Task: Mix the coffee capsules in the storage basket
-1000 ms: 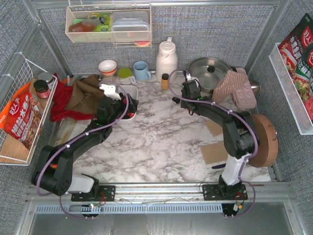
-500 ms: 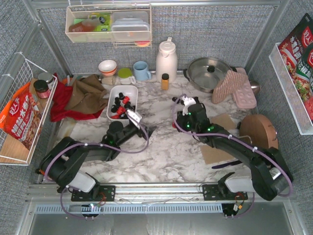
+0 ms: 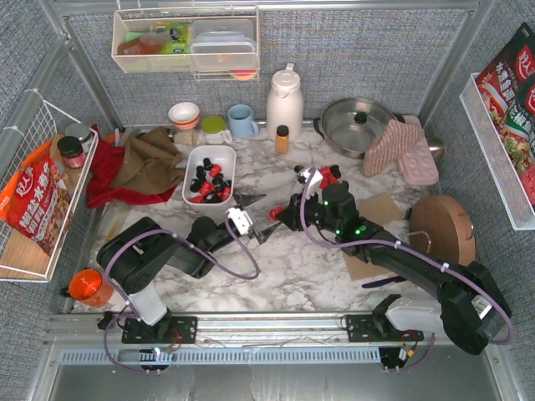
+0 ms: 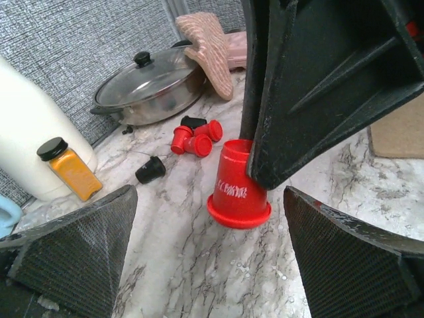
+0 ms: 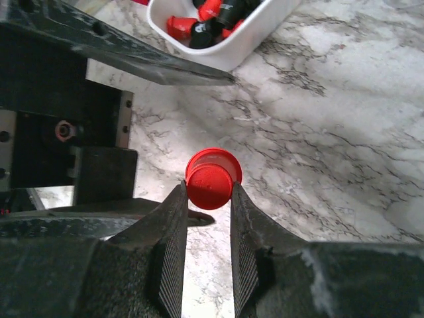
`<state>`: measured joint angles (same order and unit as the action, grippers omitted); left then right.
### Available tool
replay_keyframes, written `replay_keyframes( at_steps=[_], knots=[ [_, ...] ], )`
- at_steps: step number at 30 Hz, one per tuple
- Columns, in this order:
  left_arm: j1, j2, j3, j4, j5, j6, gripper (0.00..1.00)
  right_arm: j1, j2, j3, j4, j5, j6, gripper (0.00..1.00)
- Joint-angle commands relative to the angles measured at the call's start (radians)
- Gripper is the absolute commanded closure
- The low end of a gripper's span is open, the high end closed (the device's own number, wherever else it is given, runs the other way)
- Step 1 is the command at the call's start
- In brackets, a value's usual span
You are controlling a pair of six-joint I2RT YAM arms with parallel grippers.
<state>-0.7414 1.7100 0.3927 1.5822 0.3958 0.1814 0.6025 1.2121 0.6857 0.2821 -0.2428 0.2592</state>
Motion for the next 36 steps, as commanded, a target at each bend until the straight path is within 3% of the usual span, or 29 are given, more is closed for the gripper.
replay_keyframes(
  at_steps=[1,7,13,20,22,26,29,33,36],
  knots=[
    [-0.007,0.022,0.017,0.053,0.02,0.056,0.01,0.026,-0.003,-0.002,0.071,-0.029,-0.012,0.84],
    [-0.01,0.042,0.027,0.05,0.033,0.065,0.07,0.054,-0.01,0.005,0.063,-0.024,-0.034,0.83],
    [-0.01,0.036,0.033,0.038,0.052,0.075,0.34,0.056,-0.021,0.007,0.058,-0.018,-0.035,0.83],
    [-0.012,0.02,0.037,0.004,0.076,0.082,0.54,0.056,-0.027,0.007,0.051,-0.012,-0.038,0.8],
    [-0.012,0.014,0.032,0.014,0.063,0.077,0.61,0.057,-0.024,0.01,0.047,-0.005,-0.038,0.74],
    [-0.011,-0.003,0.008,0.055,0.021,0.064,0.69,0.057,-0.032,0.014,0.03,0.026,-0.036,0.52],
    [-0.001,-0.015,-0.006,0.052,-0.035,0.039,0.71,0.057,-0.057,0.022,0.003,0.116,-0.035,0.39],
    [0.066,-0.032,-0.016,0.042,-0.192,-0.077,0.72,0.044,-0.085,0.041,-0.039,0.287,-0.042,0.31],
    [0.163,-0.059,0.027,-0.072,-0.259,-0.239,0.72,0.018,-0.041,0.093,-0.124,0.397,-0.06,0.29]
  ],
)
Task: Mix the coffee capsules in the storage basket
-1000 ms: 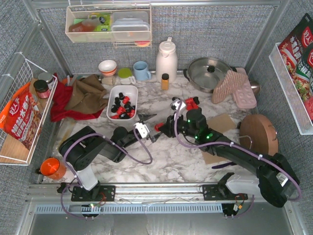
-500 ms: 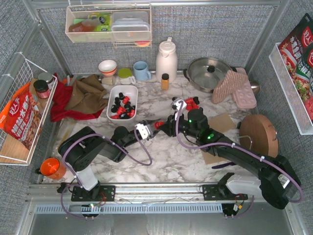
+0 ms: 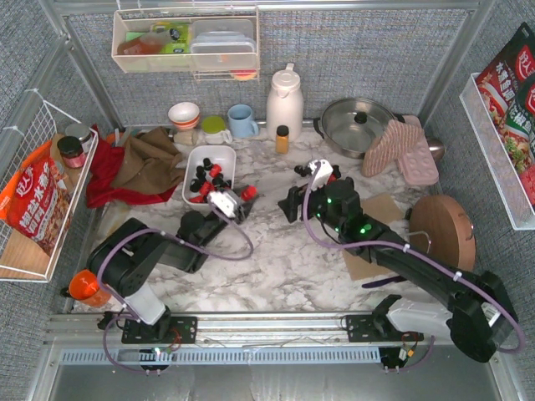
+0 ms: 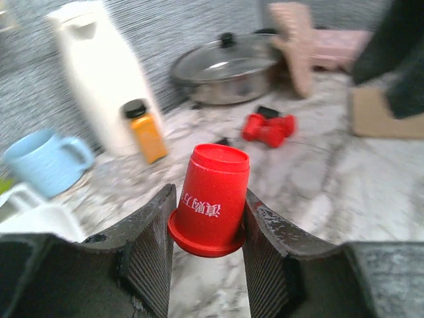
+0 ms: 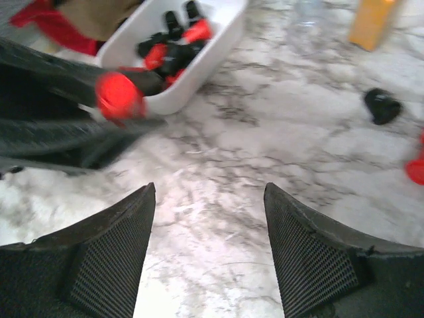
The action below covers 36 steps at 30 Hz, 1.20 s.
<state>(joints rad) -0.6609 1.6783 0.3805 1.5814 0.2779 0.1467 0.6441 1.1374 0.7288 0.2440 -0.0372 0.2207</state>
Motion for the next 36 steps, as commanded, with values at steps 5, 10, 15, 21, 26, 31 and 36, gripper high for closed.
replay_keyframes(
  at_steps=[5,10,15,21,26,31,36],
  knots=[
    [0.183,-0.061,0.306,-0.605,-0.232,-0.349,0.71,-0.115,0.179,0.142,-0.107,0.131,-0.063,0.29],
    [0.241,0.04,0.544,-0.981,-0.27,-0.387,0.72,-0.197,0.4,0.327,-0.153,0.052,-0.135,0.28],
    [0.276,0.129,0.682,-1.173,-0.331,-0.395,0.71,-0.249,0.637,0.581,-0.283,0.027,-0.194,0.28],
    [0.313,0.214,0.774,-1.249,-0.309,-0.408,0.61,-0.272,0.831,0.749,-0.333,-0.061,-0.301,0.28],
    [0.323,0.246,0.82,-1.29,-0.306,-0.39,0.34,-0.286,0.937,0.867,-0.42,-0.087,-0.358,0.29],
    [0.324,0.232,0.809,-1.28,-0.3,-0.372,0.02,-0.302,0.996,0.922,-0.442,-0.058,-0.368,0.29],
    [0.323,0.164,0.778,-1.277,-0.268,-0.394,0.01,-0.334,1.075,1.072,-0.567,-0.083,-0.329,0.29]
  ],
)
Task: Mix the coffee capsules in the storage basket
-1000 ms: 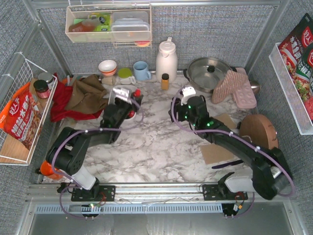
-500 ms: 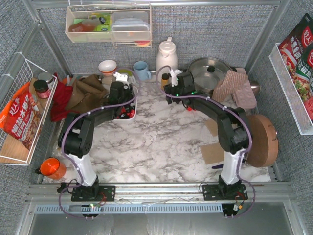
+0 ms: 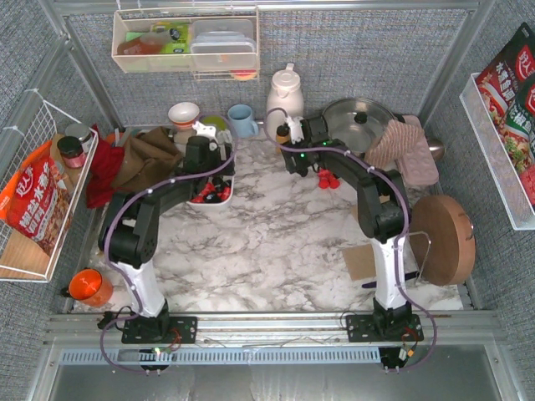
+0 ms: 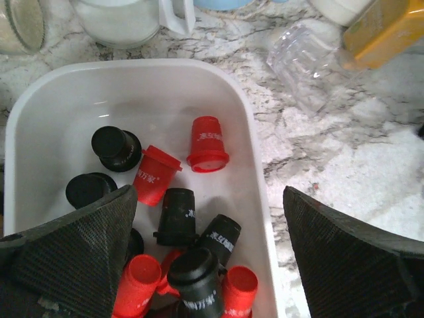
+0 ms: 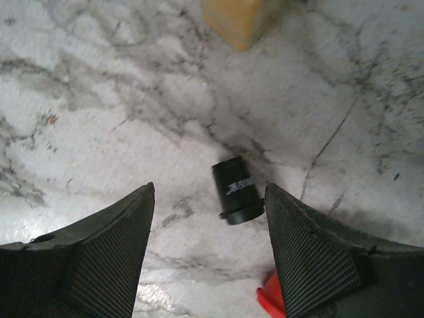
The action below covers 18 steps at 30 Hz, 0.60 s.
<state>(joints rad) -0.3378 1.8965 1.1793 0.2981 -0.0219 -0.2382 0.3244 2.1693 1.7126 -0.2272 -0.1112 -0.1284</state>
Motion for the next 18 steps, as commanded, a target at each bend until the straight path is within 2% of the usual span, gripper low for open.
replay_keyframes(
  at_steps=[1,6,10,18],
  knots=[
    [0.0,-0.078,-0.037,0.015,0.042,-0.017,0.01,-0.017,0.061,0.115,-0.124,-0.002,0.027,0.29],
    [0.0,-0.181,-0.125,0.054,0.114,-0.047,0.01,-0.022,0.126,0.188,-0.193,0.016,0.074,0.29],
    [-0.002,-0.233,-0.155,0.007,0.144,-0.085,0.01,-0.022,0.16,0.205,-0.218,0.011,0.087,0.3],
    [-0.01,-0.301,-0.194,-0.068,0.077,-0.102,0.01,-0.021,0.116,0.109,-0.184,0.011,0.099,0.41]
  ],
)
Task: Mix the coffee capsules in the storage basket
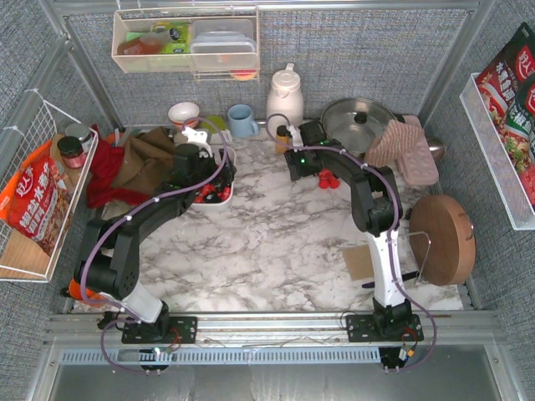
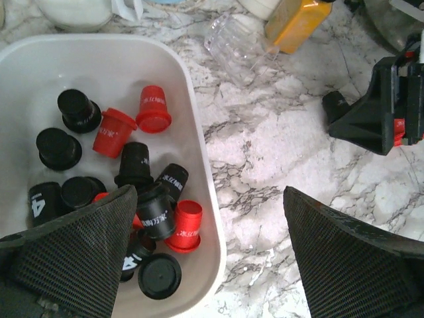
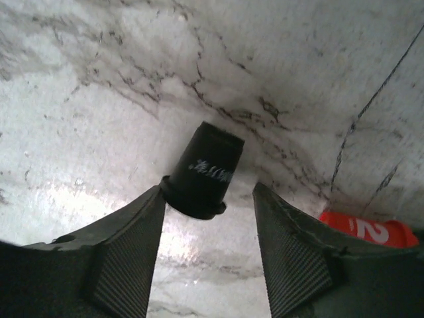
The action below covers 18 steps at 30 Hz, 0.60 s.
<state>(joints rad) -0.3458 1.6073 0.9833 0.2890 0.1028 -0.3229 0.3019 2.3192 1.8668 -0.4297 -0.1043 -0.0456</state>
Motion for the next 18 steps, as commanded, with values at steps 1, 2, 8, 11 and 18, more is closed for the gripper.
replay_keyframes(
  at_steps=[1,2,8,11,18],
  knots=[
    [-0.003,-0.01,0.008,-0.084,-0.065,-0.015,0.01,0.002,-0.048,-0.064,0.035,0.008,0.018,0.43],
    [-0.004,-0.006,0.016,-0.106,-0.08,-0.013,0.01,0.003,-0.061,-0.084,0.051,0.01,0.019,0.44],
    [-0.008,-0.004,0.021,-0.16,-0.078,-0.014,0.01,0.013,-0.071,-0.114,0.112,0.064,0.03,0.45],
    [-0.01,-0.011,0.021,-0.166,-0.073,-0.014,0.01,0.017,-0.062,-0.111,0.136,0.085,0.043,0.42],
    [-0.011,-0.027,0.026,-0.174,-0.071,-0.005,0.01,0.017,-0.035,-0.079,0.158,0.095,0.08,0.35]
  ],
)
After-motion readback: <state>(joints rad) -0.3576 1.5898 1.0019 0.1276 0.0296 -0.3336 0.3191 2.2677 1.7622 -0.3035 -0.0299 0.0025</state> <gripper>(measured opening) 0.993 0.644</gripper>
